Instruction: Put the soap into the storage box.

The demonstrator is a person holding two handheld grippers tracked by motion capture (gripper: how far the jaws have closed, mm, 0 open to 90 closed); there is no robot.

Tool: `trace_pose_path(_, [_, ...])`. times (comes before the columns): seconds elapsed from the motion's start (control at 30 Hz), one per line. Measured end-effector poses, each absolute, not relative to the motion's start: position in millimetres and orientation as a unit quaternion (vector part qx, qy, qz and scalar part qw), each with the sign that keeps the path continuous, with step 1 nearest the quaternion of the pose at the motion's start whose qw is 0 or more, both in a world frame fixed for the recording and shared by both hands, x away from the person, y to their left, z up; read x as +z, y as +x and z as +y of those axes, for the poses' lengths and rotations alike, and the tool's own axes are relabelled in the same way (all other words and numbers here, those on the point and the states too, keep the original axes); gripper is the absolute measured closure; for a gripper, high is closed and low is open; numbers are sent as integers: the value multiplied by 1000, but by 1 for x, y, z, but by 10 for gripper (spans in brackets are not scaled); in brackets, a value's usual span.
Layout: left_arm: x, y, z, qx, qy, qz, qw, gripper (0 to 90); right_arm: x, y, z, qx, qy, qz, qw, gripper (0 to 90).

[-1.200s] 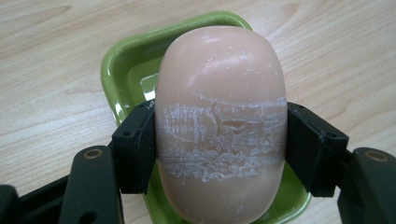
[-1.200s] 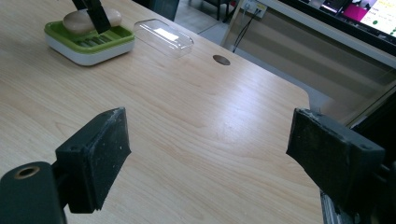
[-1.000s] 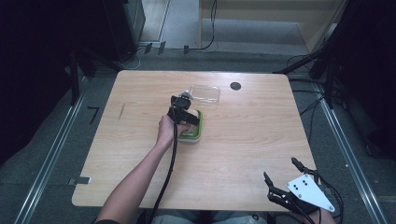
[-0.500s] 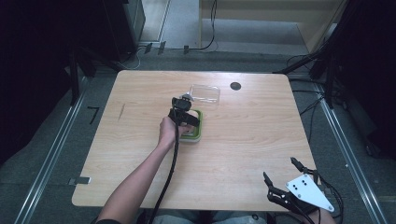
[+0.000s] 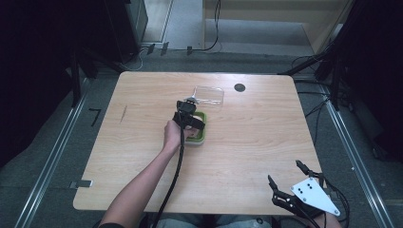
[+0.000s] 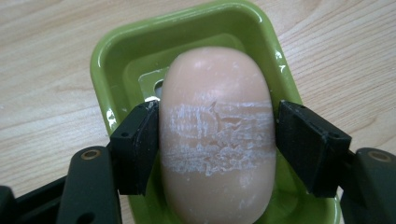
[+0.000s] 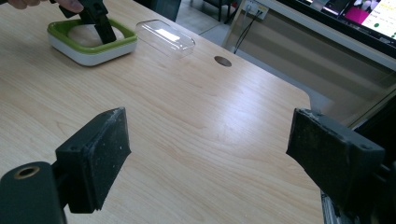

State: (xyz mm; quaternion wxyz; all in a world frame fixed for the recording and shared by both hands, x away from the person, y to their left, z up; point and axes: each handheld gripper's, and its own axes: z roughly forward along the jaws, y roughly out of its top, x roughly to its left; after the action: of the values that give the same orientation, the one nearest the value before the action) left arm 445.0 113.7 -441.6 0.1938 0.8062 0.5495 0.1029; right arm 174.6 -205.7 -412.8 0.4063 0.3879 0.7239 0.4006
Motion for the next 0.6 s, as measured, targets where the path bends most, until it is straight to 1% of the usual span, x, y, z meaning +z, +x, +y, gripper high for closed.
trace_pose_path(0.1, [-441, 445, 114, 104, 808, 548, 192, 291, -413, 174, -205, 401, 388, 724, 406, 131])
trace_pose_path(0.23, [-440, 444, 115, 97, 810, 545, 192, 277, -413, 174, -205, 401, 387, 724, 406, 131])
trace_pose_path(0.37, [-437, 443, 116, 88, 817, 537, 189, 242, -412, 175, -204, 402, 385, 725, 405, 131])
trace_pose_path(0.6, [-429, 441, 120, 95, 822, 531, 182, 187, -412, 175, -204, 404, 386, 723, 405, 131])
